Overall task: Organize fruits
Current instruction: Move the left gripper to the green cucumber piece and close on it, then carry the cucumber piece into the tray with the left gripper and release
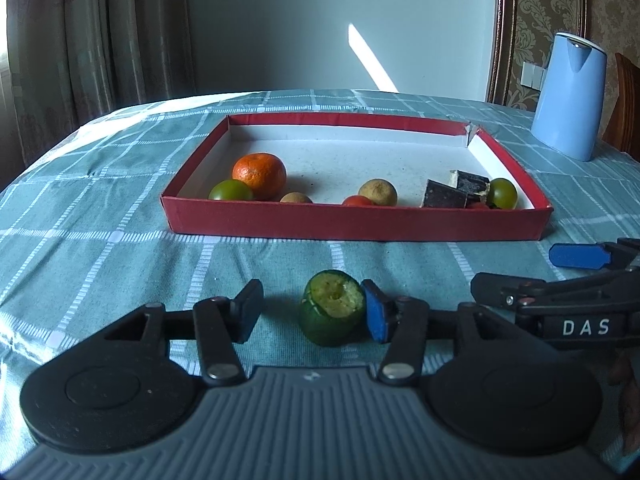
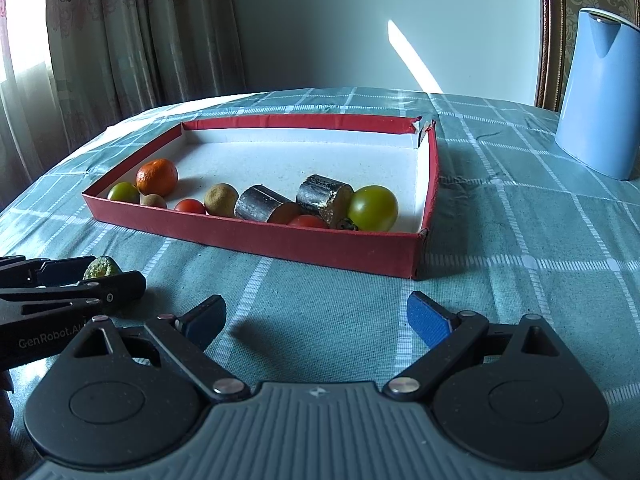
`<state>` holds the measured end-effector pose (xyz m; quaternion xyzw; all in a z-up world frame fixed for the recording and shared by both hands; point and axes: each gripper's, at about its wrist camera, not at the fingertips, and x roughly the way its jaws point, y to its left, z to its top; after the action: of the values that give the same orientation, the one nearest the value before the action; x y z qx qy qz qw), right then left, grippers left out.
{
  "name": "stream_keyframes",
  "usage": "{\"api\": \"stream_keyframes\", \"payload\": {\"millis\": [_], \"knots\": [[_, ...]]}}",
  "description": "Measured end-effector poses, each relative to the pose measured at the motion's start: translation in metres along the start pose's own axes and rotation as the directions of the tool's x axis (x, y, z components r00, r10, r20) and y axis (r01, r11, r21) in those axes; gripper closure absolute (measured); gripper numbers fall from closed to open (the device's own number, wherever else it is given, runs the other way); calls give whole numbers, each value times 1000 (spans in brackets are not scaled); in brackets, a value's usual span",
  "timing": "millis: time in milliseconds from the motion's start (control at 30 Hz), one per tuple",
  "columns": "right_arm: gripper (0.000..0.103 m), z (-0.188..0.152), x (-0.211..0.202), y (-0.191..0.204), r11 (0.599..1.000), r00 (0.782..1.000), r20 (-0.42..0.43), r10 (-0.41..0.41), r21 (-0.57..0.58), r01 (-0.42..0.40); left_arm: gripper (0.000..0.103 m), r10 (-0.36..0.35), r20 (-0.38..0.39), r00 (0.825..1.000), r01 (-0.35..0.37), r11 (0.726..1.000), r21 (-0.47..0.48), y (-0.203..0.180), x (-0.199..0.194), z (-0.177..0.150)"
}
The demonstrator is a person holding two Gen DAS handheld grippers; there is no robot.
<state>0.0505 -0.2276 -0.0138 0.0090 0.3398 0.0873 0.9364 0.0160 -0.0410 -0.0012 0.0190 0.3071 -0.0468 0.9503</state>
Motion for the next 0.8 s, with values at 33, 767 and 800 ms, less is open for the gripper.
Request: {"api": "stream_keyframes", "payload": {"millis": [33,767,800], "knots": [[5,0,0,-1,1000,1000,0,1,1,-1,48,1,-3,1000,-1,1000,-1,0,1,0],[5,0,-1,-1,1000,1000,5,8,11,-8,74,42,43,998,-43,999,33,-5,-6,12],[5,0,-1,-1,1000,1000,5,9,12,-9,74,47,51,998,-49,998,37,-5,-6,16]]}}
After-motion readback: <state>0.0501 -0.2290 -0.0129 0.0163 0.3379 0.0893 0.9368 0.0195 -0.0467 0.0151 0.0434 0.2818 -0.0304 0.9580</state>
